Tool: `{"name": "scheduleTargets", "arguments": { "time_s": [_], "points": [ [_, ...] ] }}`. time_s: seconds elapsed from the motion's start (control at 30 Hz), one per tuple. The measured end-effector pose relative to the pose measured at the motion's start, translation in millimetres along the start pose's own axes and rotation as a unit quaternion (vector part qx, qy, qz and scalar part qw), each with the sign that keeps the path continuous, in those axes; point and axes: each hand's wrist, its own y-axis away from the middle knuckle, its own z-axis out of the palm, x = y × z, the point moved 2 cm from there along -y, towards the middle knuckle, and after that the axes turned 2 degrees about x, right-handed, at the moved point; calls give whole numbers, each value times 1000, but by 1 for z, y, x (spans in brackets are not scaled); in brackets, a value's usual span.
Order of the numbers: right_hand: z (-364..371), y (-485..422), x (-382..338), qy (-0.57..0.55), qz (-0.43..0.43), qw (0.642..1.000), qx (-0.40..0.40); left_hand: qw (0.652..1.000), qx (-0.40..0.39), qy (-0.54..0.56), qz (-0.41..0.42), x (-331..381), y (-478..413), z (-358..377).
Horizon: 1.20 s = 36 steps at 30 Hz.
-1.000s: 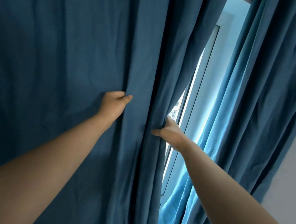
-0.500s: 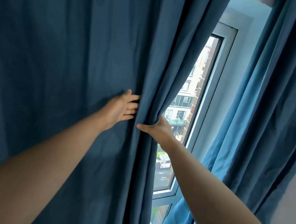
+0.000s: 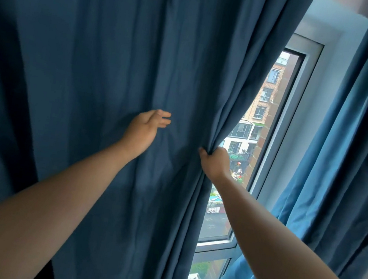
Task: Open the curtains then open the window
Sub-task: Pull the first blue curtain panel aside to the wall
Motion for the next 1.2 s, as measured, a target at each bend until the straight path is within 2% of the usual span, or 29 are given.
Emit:
{"name": "scheduleTargets", "arguments": {
  "time_s": [0.13, 0.47, 0.7, 0.77, 0.8, 0.83, 0.9, 0.93, 0.97, 1.03, 1.13, 1.2],
  "points": [
    [9, 10, -12, -19, 13, 999, -28, 999, 42, 4, -16, -6, 2, -33],
    [45, 36, -56, -3, -11, 998, -65, 988, 1, 92, -122, -13, 13, -96],
    [73, 49, -79, 34, -25, 997, -70, 995, -24, 33, -90, -21, 17, -123],
    [79, 53, -85, 49, -30, 995, -82, 999, 13, -42, -10, -17, 24, -130],
    [82, 55, -88, 56, -30, 994, -90, 987, 53, -127, 80, -14, 30, -136],
    [85, 57, -90, 59, -33, 993, -97, 950, 87, -236, 187, -10, 36, -142],
    [89, 57, -92, 63, -40, 992, -102, 818, 121, -422, 371, -8, 45, -149],
    [89, 57, -92, 63, -40, 992, -104, 770, 115, -482, 401, -9, 47, -151],
    [89, 57, -92, 60, -42, 992, -107, 749, 109, -520, 395, -9, 48, -152],
    [87, 56, -90, 47, -46, 991, -117, 751, 121, -551, 344, -10, 49, -151],
    [82, 52, -87, 34, -47, 991, -118, 773, 162, -551, 272, -7, 50, -145],
    [79, 49, -82, 25, -32, 992, -116, 764, 177, -561, 265, -4, 49, -141]
  ]
}}
